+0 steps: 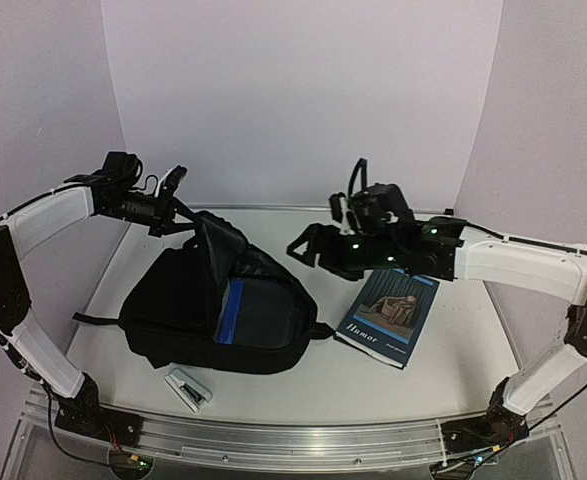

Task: Pack the student bag
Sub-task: Place the book in the student bag, then pick up the book from the center of the board.

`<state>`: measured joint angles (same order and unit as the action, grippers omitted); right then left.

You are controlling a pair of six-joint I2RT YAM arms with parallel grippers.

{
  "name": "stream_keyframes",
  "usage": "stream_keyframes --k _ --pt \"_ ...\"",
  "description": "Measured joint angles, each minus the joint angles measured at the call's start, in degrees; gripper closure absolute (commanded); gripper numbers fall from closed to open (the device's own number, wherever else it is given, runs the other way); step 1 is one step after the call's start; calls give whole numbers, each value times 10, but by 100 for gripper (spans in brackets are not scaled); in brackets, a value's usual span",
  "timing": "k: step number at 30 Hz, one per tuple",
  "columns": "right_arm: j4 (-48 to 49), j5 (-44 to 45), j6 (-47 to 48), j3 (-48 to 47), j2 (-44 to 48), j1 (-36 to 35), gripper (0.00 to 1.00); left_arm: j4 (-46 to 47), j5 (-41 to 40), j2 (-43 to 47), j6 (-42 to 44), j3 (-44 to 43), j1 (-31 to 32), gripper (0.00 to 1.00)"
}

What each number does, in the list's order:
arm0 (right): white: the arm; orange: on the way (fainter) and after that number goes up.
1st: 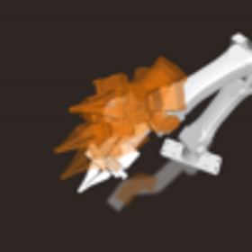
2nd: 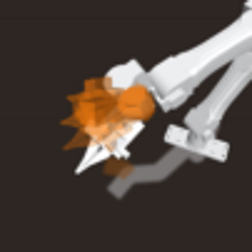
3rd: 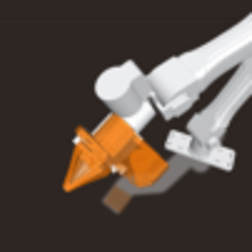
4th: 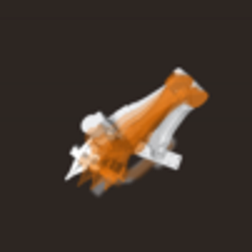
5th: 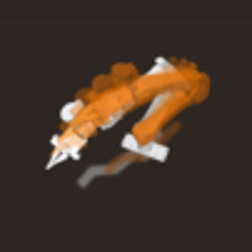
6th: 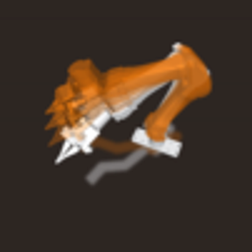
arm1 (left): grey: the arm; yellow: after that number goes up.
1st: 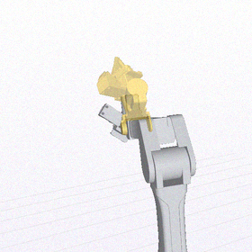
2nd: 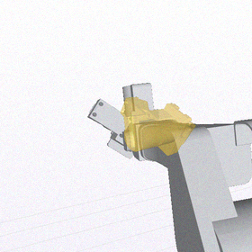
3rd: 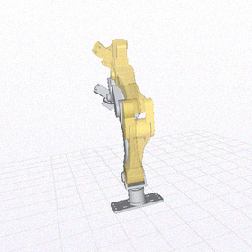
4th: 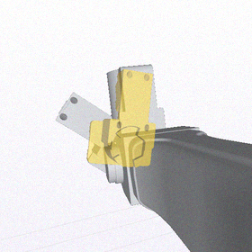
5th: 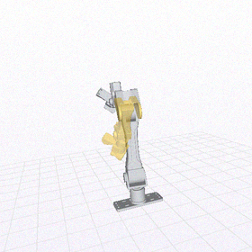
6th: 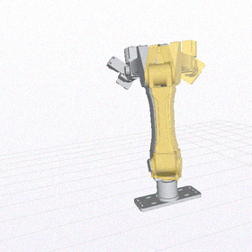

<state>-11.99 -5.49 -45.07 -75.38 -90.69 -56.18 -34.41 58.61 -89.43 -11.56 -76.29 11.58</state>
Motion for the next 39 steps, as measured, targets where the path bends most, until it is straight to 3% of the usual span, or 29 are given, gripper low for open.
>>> stream_keyframes --k 10,16,23,26,30,39 --pt "-67 -15 -12 236 152 244 9 1 -9 -2 17 11 0 100" --pt "-79 -45 -8 323 214 377 8 1 -14 -2 24 13 0 100" --pt "-78 -72 2 382 243 442 8 4 -14 -2 25 21 0 100" --pt "-71 -77 3 402 244 451 14 4 -13 -2 25 21 0 100" --pt "-51 -85 1 422 244 453 28 4 -13 -2 25 21 0 100" --pt "55 -117 -11 458 194 453 53 5 -12 -1 25 22 0 100"
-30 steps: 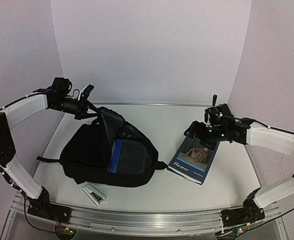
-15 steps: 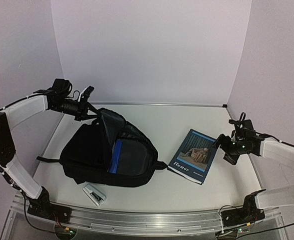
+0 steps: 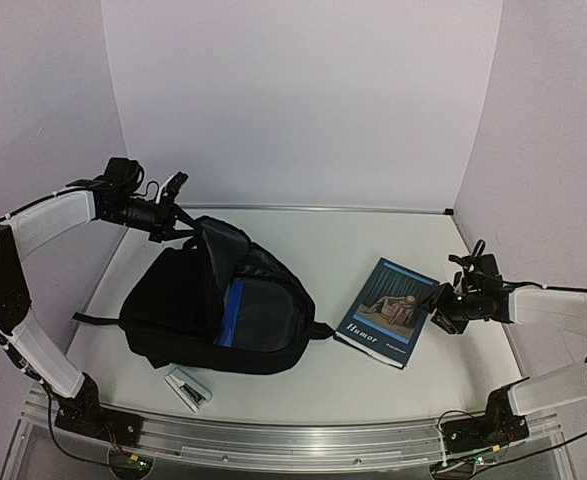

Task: Pack the student bag
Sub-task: Pick up the book from the center of the board.

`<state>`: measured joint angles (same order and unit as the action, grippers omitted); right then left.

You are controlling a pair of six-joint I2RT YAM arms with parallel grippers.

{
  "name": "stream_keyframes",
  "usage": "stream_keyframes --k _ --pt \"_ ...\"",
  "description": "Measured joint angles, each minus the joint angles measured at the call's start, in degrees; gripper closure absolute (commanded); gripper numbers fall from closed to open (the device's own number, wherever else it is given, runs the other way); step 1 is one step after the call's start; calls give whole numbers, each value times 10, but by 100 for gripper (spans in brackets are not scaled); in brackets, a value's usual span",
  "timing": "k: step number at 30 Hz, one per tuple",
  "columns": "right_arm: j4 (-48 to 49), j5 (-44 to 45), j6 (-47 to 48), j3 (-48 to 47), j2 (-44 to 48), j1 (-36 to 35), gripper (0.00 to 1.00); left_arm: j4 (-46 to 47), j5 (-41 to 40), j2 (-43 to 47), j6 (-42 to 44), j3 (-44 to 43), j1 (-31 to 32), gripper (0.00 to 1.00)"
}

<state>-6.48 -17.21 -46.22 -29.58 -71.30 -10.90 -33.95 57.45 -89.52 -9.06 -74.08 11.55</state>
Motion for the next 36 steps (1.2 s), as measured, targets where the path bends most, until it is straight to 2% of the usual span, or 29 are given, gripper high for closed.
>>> stream_keyframes --k 6,14,25,27,30,33,36 --pt "55 -8 -2 1 -43 0 69 0 0 3 0 2 0 100" --pt "102 -13 19 -12 -115 0 77 0 4 3 0 4 0 100" --pt "118 -50 100 -137 -234 0 77 0 4 3 0 4 0 100" --pt "122 -63 113 -167 -260 0 75 0 5 3 0 4 0 100" --pt "125 -79 126 -198 -290 0 67 0 6 2 0 4 0 100" --pt "122 -77 133 -209 -297 0 42 0 6 2 0 4 0 100" --pt "111 -65 132 -203 -281 0 30 0 6 2 0 4 0 100"
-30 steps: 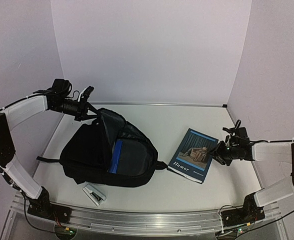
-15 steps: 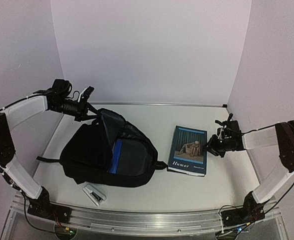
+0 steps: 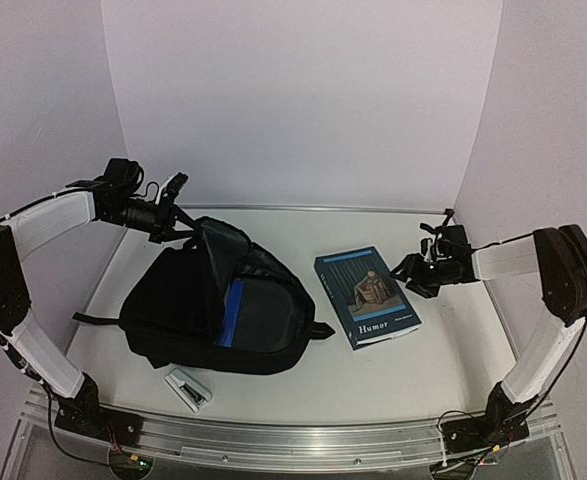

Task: Pack the student bag
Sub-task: Pick up the book from the center of the board.

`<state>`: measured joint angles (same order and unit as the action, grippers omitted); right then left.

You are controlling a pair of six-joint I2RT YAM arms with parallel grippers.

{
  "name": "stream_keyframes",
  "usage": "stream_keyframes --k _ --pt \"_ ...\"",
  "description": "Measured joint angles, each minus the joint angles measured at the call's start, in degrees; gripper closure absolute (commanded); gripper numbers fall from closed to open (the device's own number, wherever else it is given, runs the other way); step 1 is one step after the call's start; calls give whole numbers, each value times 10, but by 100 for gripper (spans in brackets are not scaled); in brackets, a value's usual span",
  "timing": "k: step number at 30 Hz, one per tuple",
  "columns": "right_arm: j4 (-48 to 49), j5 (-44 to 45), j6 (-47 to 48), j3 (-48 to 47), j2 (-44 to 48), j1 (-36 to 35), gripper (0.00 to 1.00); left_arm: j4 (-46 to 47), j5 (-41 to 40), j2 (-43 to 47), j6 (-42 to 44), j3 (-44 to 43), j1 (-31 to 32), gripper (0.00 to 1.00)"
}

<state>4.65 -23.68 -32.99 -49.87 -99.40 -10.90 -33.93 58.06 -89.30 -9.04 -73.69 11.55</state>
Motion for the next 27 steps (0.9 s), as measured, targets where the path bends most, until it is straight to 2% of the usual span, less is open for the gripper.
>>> stream_keyframes --k 5,10,20,27 --pt "-11 1 -7 56 73 4 24 0 1 0 0 0 0 100" --pt "-16 -5 -8 99 91 6 19 0 2 0 0 0 0 100" --pt "-3 -104 -1 111 77 7 24 0 2 0 0 0 0 100" --pt "16 -165 2 102 31 7 28 0 2 0 0 0 0 100"
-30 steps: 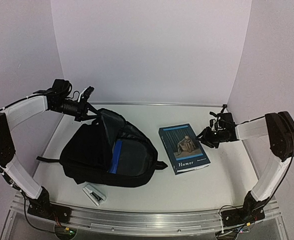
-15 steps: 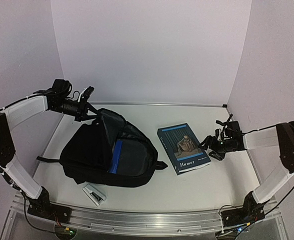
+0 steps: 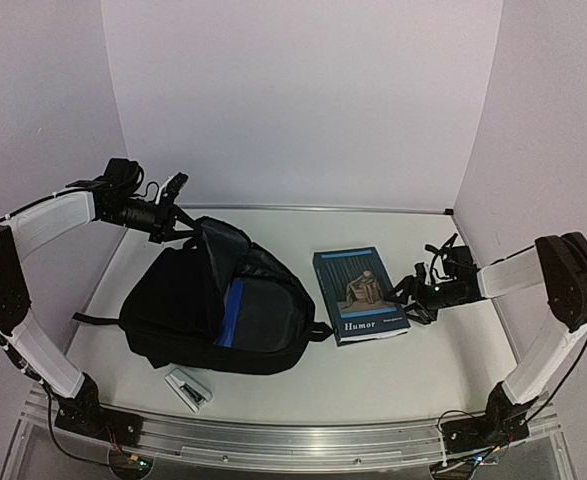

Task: Pack the student bag
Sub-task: Pick up the book from the center of the board.

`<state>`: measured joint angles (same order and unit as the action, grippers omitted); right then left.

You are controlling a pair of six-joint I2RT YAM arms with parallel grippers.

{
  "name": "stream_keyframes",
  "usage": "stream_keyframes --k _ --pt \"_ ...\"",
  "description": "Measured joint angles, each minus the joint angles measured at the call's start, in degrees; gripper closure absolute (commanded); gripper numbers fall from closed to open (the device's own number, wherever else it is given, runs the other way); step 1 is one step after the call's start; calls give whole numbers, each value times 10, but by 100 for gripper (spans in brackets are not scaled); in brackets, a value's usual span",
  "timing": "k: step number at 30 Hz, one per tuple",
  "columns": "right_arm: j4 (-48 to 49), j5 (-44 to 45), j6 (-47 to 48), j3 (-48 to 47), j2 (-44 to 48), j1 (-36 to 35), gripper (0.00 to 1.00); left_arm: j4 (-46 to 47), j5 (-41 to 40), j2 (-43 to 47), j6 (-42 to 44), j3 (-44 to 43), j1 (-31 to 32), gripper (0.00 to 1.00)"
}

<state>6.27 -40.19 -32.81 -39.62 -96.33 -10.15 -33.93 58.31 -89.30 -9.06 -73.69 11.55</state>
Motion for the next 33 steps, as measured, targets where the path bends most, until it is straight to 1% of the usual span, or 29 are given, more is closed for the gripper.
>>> stream_keyframes --k 2,8,13,18,23,27,29,30,31,33 --pt "3 -8 1 -10 -13 0 30 0 0 0 0 0 0 100" --pt "32 -35 -4 -33 -52 1 40 0 0 0 0 0 0 100" --pt "60 -79 -8 -52 -90 2 41 0 0 0 0 0 0 100" --pt "69 -119 -8 -61 -110 -4 41 0 0 0 0 0 0 100" --pt "70 -138 -9 -76 -126 -19 43 0 0 0 0 0 0 100" --pt "76 -143 -15 -89 -141 -28 52 0 1 0 0 0 0 100" --pt "78 -142 -20 -92 -145 -33 58 0 1 0 0 0 0 100" --pt "79 -142 -24 -93 -147 -36 62 0 1 0 0 0 0 100" --pt "80 -142 -28 -95 -149 -40 69 0 1 0 0 0 0 100" --pt "82 -141 -32 -97 -151 -47 79 0 1 0 0 0 0 100"
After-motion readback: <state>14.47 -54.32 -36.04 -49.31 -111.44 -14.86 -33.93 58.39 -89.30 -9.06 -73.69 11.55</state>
